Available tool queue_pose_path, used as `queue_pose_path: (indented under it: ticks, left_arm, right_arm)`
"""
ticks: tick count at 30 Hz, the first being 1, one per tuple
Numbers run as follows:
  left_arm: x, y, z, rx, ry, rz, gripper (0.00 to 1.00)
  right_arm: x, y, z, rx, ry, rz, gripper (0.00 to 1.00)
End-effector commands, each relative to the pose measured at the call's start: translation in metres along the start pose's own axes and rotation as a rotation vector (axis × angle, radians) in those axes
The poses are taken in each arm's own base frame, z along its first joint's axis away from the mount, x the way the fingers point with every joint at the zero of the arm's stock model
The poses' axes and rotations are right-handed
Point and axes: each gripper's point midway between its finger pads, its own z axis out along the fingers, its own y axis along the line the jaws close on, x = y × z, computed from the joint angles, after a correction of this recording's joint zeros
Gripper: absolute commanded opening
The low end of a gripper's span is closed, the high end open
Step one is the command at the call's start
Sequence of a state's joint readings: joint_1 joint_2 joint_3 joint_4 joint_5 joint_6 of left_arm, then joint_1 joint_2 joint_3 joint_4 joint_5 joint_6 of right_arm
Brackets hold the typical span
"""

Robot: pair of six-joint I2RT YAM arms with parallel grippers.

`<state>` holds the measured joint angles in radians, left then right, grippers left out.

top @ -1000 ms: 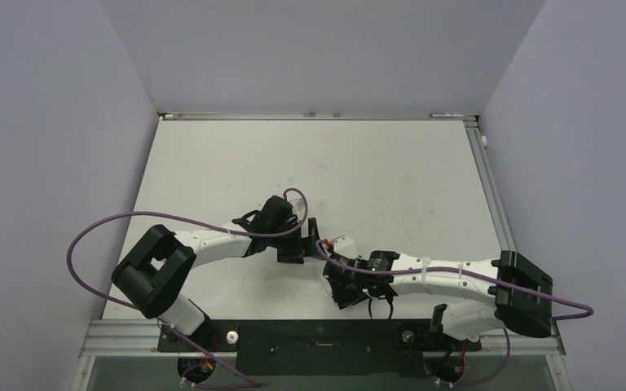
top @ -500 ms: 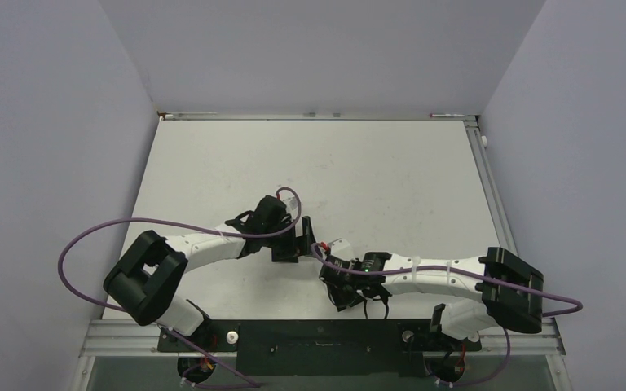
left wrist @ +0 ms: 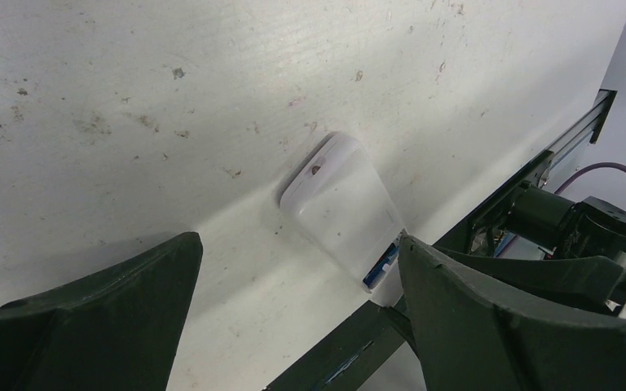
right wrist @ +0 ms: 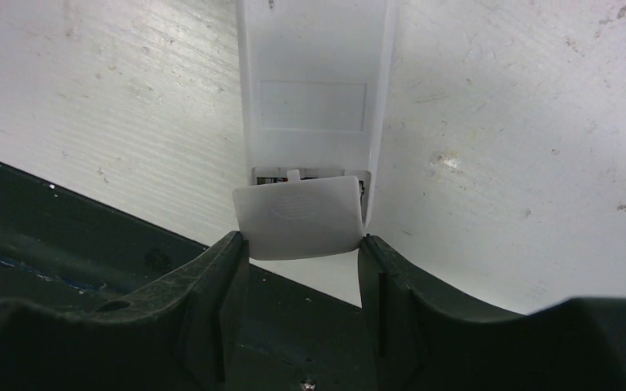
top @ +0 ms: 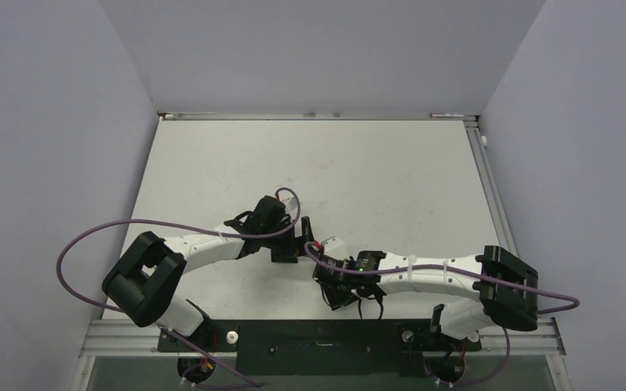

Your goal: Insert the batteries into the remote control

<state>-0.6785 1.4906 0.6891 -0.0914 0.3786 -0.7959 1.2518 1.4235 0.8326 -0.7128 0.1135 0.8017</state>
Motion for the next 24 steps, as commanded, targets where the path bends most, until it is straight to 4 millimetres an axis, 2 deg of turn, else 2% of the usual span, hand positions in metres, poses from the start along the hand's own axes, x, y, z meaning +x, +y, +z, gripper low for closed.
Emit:
queue_pose_path:
  ticks: [1,8,24]
  left_arm:
    - [-0.009,-0.015,-0.010,0.051,-0.033,0.041,0.88]
    - [-0.012,-0.021,-0.021,0.051,-0.050,0.062,0.88]
    - [-0.016,-0.021,-0.036,0.036,-0.097,0.090,0.88]
  right_arm:
    - [-0.013,0.003,-0.010,0.019,-0.047,0.013,0.14]
    - [-0.016,0.004,-0.018,0.017,-0.066,0.015,0.14]
    - [-0.008,0.004,-0.011,0.023,-0.055,0.025,0.14]
